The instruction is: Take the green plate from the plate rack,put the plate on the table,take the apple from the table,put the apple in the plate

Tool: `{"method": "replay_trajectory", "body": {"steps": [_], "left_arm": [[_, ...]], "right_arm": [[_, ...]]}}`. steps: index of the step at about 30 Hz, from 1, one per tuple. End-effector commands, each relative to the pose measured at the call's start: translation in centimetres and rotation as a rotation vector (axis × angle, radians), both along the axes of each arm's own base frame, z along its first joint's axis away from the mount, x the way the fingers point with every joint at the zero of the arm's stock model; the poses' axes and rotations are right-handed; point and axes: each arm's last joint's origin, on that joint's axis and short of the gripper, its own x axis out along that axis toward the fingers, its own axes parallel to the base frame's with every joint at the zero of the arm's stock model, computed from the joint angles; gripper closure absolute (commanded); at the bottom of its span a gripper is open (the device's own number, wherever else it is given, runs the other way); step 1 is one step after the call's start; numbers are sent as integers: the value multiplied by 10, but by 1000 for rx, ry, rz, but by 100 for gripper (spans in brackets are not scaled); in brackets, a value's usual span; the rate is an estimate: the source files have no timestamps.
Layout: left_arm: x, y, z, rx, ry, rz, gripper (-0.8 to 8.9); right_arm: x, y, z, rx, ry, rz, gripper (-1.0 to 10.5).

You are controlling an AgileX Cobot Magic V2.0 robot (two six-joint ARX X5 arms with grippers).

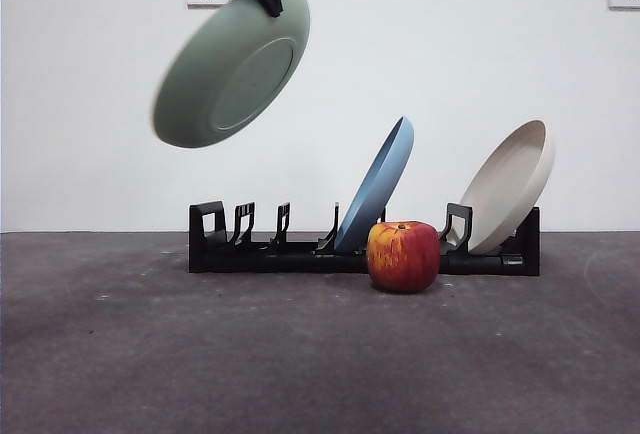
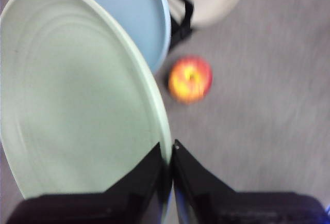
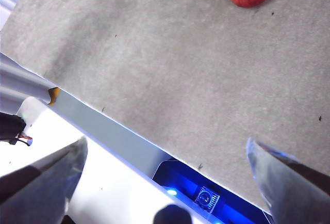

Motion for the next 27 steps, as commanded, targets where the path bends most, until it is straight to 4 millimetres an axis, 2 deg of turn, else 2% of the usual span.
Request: {"method": "replay_trajectory", "body": {"steps": [1,3,7,10,17,23,27], "left_arm": [[-16,-14,-6,168,-29,-14,821],[-27,-24,-10,246,-54,-12,821],[-49,-44,-21,297,-69,-24,821],[-62,-56,-38,344,-68,-33,821],[-86,-75,-97,427,-102,-76,821],[-105,-82,-146,483,-136,-119,821],[-115,-81,-170,492,-138,-148,821]], "right_arm": [[0,0,1,4,-8,2,317],[0,0,1,4,-8,2,317],[0,0,1,4,-7,3,317],[0,0,2,4,-8,2,317],[0,0,2,6,-7,1,318],[0,0,2,6,-7,1,318],[0,0,2,6,-7,1,318]]}}
